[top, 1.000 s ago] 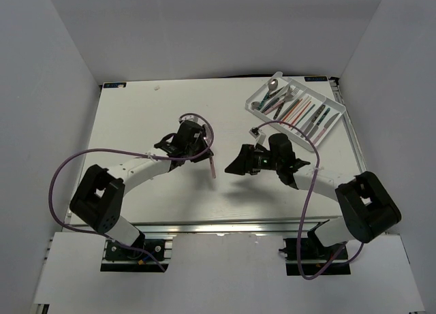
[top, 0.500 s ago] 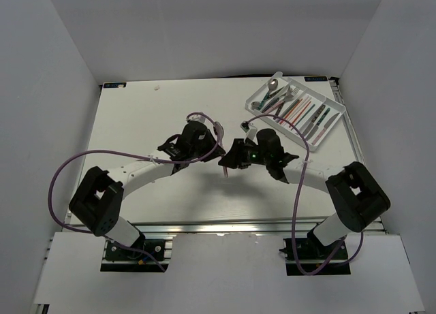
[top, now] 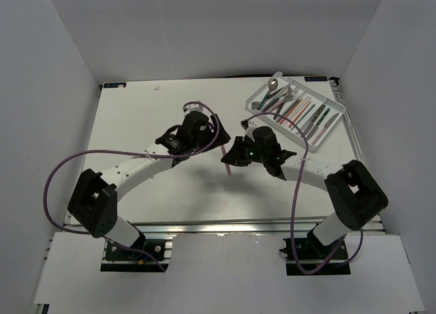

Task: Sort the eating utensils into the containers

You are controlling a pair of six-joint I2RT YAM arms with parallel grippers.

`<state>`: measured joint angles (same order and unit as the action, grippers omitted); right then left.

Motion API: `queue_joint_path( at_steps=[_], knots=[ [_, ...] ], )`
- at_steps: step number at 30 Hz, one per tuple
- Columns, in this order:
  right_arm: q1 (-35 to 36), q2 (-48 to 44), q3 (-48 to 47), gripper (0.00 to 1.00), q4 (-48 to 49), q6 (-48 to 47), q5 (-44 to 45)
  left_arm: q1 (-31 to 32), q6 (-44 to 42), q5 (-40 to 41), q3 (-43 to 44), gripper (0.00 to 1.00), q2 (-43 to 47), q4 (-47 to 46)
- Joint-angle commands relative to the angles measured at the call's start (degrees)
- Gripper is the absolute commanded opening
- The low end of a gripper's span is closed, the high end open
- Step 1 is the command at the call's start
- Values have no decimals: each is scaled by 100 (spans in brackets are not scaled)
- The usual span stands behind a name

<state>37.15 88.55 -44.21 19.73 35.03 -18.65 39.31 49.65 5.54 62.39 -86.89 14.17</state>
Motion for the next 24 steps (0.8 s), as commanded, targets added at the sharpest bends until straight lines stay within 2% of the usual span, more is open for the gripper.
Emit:
queue_joint_path(
  at_steps=[1,2,3,7,11,14,18,21,24],
  knots=[
    [-136,187,-561,0,-398,74,695,24,-324,1508,747,98,603,1032],
    [-224,267,-685,0,-495,109,792,24,-359,1842,818,98,699,1278],
    [-312,381,-816,0,-766,214,906,24,-403,2550,897,98,900,1733],
    [-1066,1118,-1563,0,-1173,469,1162,15,-754,3565,784,98,1595,2300],
    [-1674,1866,-2477,0,-1339,567,1206,15,-1430,3858,364,98,2263,2450],
    [-2009,2683,-3993,0,-1734,453,1180,15,-1984,4042,-189,98,2764,2450],
    [-2264,3605,-5313,0,-2262,312,1215,7,-2099,4306,-947,98,3283,2354],
    [-2422,3940,-5913,0,-2368,487,1285,7,-2143,4324,-1412,98,3503,2169],
    [-2571,4353,-6475,0,-2447,811,1260,7,-2109,4175,-1405,98,3442,2283]
  ],
)
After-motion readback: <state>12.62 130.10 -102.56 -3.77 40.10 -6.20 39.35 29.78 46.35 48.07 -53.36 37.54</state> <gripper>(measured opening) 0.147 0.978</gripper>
